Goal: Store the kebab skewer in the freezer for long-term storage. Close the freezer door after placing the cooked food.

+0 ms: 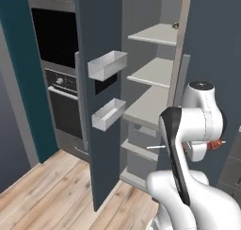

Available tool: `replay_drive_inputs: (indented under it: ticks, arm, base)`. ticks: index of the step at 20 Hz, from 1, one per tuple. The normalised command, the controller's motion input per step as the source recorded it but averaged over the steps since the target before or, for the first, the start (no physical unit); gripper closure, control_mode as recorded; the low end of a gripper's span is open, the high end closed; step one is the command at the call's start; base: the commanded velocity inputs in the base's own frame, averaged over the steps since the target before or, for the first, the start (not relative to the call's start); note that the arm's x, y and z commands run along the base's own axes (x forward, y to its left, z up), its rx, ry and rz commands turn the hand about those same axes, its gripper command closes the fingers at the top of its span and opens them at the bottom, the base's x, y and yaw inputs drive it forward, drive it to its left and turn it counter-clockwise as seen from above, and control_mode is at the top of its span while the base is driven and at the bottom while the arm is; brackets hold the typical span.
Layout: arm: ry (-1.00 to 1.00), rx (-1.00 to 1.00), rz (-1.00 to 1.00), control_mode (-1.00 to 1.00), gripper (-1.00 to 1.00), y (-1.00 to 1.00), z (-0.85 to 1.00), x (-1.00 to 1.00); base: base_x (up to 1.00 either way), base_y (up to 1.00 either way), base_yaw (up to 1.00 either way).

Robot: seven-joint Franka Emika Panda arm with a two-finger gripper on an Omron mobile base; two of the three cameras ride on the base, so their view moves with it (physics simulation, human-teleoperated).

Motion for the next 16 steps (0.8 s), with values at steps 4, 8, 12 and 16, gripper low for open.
replay_drive_inputs:
  ticks: [4,8,12,16]
  arm:
    - [0.0,0.0,0.0,1.0,1.0,0.0,0.0,0.0]
    - [0.0,0.0,0.0,1.0,1.0,0.0,0.0,0.0]
    - [0.0,0.0,0.0,1.0,1.0,0.0,0.0,0.0]
    - [0.0,0.0,0.0,1.0,1.0,0.0,0.0,0.0]
  base:
    - [0.35,0.09,-0.11]
    - [0.37,0.13,-0.06]
    - [0.36,0.44,-0.08]
    - [0.22,0.3,-0.06]
